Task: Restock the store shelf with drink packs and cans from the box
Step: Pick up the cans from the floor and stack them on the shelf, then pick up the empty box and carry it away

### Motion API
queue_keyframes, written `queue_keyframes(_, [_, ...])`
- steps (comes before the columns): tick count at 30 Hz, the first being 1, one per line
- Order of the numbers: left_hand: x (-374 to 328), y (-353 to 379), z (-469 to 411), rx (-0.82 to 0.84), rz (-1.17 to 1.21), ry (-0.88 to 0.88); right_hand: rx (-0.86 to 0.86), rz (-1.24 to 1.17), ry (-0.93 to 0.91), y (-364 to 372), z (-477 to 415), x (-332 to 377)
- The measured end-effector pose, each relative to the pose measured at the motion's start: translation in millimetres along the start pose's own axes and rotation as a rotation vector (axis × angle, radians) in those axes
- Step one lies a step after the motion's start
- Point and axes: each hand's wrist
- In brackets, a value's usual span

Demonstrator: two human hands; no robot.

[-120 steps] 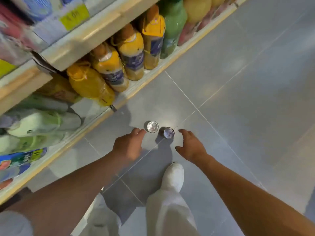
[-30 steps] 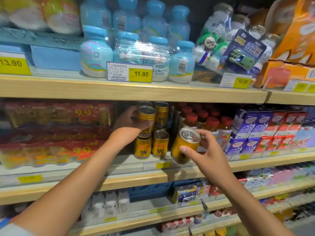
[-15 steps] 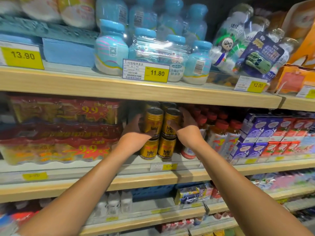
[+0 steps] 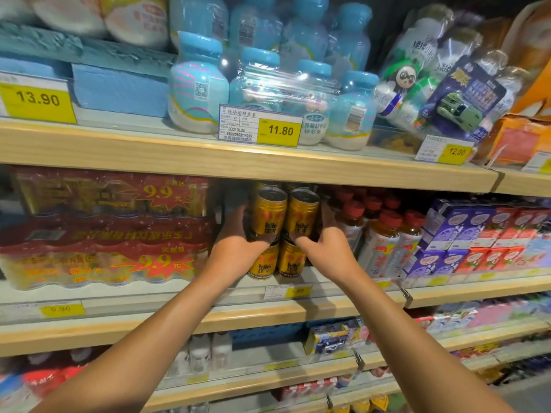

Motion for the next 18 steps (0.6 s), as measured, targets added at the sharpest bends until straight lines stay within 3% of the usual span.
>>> queue_keyframes(8, [-18,-13,38,-0.070,-0.194,0.024,-0.098,0.113,-0.096,-6,34,7])
queue_keyframes(13, [-32,-26,78,-0.106,-0.184,0.046,-0.106,0.030,-0.279,-19,70,14])
queue_keyframes(18, [-40,-39,140,-0.139,-0.163,0.098,-0.052,0.024,-0.266,-25,116,11])
Point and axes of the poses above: each hand's wrist, its own z-axis away from the middle knuckle, its own y-axis out of the palm, x = y × z, and after that the axes turned 1 degree about y, right-handed
